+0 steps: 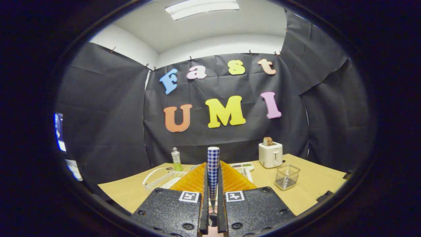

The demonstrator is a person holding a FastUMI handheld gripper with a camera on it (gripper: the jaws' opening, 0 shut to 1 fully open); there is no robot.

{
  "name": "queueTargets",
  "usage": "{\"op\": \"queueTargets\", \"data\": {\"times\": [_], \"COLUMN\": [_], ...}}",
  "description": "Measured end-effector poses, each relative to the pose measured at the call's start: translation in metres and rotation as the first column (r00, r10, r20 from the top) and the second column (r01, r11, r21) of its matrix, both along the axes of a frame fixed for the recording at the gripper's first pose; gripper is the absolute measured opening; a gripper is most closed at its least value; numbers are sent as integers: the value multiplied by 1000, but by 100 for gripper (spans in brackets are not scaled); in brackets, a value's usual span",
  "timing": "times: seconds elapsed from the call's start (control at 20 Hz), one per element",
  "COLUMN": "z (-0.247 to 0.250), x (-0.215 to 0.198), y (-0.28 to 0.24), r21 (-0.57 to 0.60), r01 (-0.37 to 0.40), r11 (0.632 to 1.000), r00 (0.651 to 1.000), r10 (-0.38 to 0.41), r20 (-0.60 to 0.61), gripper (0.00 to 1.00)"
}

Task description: Take the plate from the dish rack, then take the spoon from the basket and place it into the plate.

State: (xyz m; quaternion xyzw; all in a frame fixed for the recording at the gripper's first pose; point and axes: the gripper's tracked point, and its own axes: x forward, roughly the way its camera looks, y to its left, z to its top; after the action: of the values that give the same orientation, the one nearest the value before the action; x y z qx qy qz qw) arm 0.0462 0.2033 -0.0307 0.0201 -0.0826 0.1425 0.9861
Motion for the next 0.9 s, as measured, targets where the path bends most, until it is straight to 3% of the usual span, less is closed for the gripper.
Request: {"op": "queueTargets", "data": {"times": [0.3,0.45,0.65,0.9], "z": [-60,-87,-97,-102], "x": [-7,0,8,7], "y": [17,13,-5,-26], "r21": [-26,-8,17,18], "r01": [38,68,122,125], "r11": [999,998,992,992], "r00": [999,997,992,990], "r10": [-37,-69,-121,-123], "r20": [23,-21,-45,-74], "gripper": [18,18,19,24]}}
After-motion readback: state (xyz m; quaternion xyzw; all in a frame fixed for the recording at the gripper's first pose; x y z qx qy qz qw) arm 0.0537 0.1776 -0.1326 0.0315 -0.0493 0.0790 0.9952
